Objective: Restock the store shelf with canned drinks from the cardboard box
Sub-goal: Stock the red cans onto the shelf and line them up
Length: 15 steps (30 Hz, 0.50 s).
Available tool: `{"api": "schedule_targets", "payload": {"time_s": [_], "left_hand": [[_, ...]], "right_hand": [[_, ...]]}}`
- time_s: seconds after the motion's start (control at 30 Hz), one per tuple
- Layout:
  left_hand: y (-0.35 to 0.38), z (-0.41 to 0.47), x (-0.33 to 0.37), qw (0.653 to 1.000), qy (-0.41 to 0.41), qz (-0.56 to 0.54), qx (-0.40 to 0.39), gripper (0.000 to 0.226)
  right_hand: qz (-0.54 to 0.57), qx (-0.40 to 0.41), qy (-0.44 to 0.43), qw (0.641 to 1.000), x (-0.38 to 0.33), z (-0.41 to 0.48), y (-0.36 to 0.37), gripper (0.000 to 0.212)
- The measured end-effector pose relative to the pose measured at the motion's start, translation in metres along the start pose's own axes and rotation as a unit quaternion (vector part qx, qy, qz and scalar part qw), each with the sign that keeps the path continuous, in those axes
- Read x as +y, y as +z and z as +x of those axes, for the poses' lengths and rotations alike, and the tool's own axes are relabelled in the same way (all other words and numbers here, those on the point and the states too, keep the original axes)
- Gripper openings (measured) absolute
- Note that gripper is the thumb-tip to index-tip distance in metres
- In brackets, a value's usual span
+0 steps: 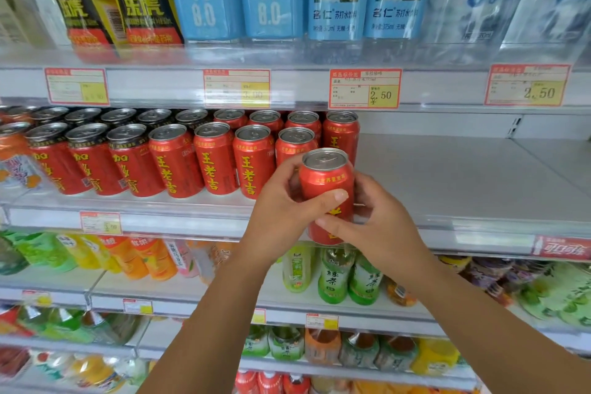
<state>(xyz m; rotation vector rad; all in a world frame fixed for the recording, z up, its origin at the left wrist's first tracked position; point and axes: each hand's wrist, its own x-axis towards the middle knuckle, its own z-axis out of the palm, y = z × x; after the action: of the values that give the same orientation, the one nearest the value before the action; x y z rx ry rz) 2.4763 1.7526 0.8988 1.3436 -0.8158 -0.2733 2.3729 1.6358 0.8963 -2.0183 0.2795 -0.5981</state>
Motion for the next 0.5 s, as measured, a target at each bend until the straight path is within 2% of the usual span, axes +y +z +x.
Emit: {"api": "schedule_targets", "payload": {"time_s": [0.1, 0.2, 0.27, 0.37, 0.5], "left_hand": [[-0.013, 0.0, -0.01, 0.991, 0.021, 0.129, -0.019, 0.071], [-0.03, -0.005, -0.028, 0.941, 0.026, 0.337, 0.013, 0.067], [-0.037, -0.007, -0.045, 0.905, 0.068, 0.419, 0.02, 0.06], [-0.038, -0.006, -0.072, 0.87, 0.149, 0.467, 0.044, 0.048], [-0.034, -0.007, -0.089, 0.852, 0.182, 0.483, 0.083, 0.043]], "right_hand": [[0.026, 0.042, 0.012, 0.999, 0.003, 0.003, -0.003, 0.062], [0.027, 0.111, 0.006, 0.993, 0.002, 0.018, -0.008, 0.061], [0.021, 0.142, 0.01, 0.99, 0.004, 0.032, -0.011, 0.062], [-0.019, 0.149, 0.025, 0.988, 0.011, 0.046, -0.011, 0.067], [-0.052, 0.146, 0.045, 0.987, 0.024, 0.054, -0.005, 0.071]]}}
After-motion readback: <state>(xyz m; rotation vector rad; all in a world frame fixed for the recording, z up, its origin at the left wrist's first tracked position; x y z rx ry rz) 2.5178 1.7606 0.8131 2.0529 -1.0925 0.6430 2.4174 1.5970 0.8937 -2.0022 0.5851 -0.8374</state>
